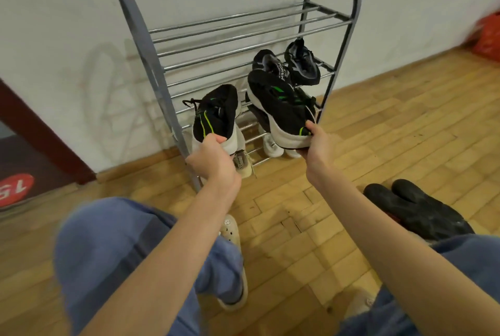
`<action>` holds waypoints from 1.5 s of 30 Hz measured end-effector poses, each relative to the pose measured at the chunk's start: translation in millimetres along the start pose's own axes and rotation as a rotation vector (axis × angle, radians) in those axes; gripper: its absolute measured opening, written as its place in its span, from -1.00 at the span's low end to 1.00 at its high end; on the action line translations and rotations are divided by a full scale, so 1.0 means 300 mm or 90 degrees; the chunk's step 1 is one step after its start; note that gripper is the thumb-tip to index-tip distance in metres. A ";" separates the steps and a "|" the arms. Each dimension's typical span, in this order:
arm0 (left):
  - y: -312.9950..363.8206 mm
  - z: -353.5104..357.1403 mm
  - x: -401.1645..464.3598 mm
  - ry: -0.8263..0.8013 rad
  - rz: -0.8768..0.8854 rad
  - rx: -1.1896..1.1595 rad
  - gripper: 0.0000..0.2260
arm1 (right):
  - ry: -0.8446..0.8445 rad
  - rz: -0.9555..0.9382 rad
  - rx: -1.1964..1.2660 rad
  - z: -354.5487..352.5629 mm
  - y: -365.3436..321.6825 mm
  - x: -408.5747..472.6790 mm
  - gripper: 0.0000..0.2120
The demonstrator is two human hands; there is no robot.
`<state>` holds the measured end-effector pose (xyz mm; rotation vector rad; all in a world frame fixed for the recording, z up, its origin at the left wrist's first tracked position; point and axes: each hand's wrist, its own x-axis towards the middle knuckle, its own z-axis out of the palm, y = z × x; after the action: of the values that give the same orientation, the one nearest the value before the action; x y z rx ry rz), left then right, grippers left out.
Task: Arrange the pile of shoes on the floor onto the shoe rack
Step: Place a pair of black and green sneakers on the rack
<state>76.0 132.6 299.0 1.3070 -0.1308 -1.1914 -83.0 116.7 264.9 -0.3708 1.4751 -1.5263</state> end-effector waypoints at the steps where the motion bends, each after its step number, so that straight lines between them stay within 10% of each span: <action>1: -0.002 0.015 0.012 0.012 -0.001 -0.014 -0.69 | -0.021 0.010 -0.005 0.021 0.006 0.015 -0.62; 19: 0.021 0.239 0.304 0.126 0.026 -0.213 -0.68 | -0.203 -0.025 -0.138 0.437 0.007 0.291 -0.84; 34: 0.045 0.181 0.336 0.133 -0.101 -0.039 -0.53 | -0.166 -0.070 -0.240 0.441 0.060 0.266 -0.73; 45: -0.019 0.247 0.114 -0.212 -0.134 0.175 -0.81 | -0.238 -0.163 -0.821 0.011 -0.270 0.158 -0.66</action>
<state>38.8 59.9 301.9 1.3728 -0.4182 -1.6113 -137.5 63.8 320.0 -1.5315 1.9556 -0.4080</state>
